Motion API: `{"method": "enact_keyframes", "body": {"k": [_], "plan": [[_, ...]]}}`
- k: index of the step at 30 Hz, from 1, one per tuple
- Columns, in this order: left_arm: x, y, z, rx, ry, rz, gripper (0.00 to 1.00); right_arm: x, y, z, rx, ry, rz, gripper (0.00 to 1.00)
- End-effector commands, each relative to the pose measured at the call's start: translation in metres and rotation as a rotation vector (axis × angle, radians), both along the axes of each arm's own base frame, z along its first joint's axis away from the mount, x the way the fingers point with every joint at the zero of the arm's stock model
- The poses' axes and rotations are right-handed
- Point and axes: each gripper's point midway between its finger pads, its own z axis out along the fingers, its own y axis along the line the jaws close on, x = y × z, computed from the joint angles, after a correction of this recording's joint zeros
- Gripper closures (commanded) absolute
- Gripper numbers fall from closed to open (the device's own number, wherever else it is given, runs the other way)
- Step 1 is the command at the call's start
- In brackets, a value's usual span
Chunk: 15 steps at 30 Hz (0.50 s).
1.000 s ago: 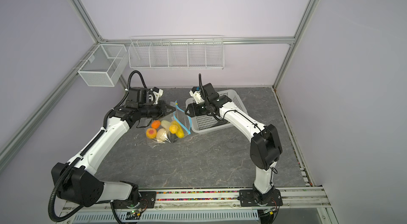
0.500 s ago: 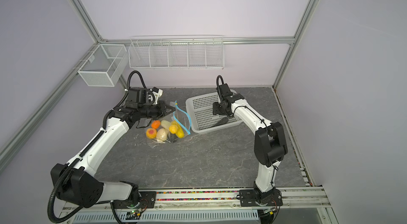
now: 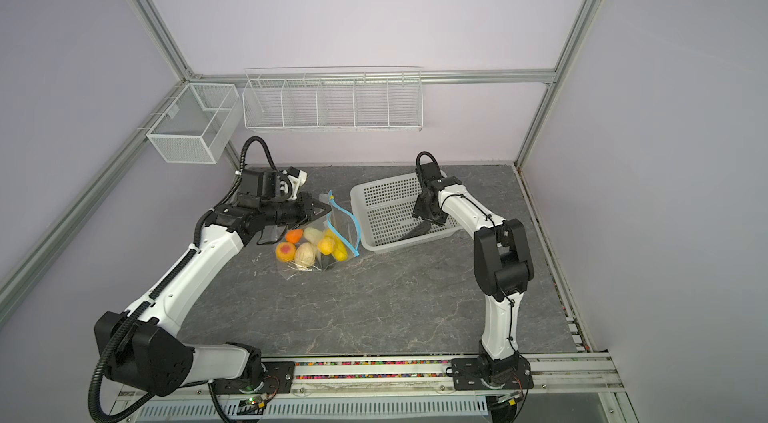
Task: Place the food in the zip-top bag and seal the zipper
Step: 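Move the right gripper back over the basket above the dark eggplant, then lower the right gripper and grasp the dark eggplant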
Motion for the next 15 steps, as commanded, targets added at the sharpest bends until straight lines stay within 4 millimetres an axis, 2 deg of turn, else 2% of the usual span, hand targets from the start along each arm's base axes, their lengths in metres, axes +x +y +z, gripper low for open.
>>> {"method": "enact_keyframes", "body": {"k": [1, 15], "plan": [[-0.005, 0.0, 0.009, -0.006, -0.032, -0.011, 1.0, -0.005, -0.001, -0.014, 0.029, 0.068, -0.077, 0.4], [-0.005, 0.001, 0.009, -0.005, -0.031, -0.007, 1.0, -0.001, 0.013, -0.05, 0.107, 0.141, -0.108, 0.42]]}}
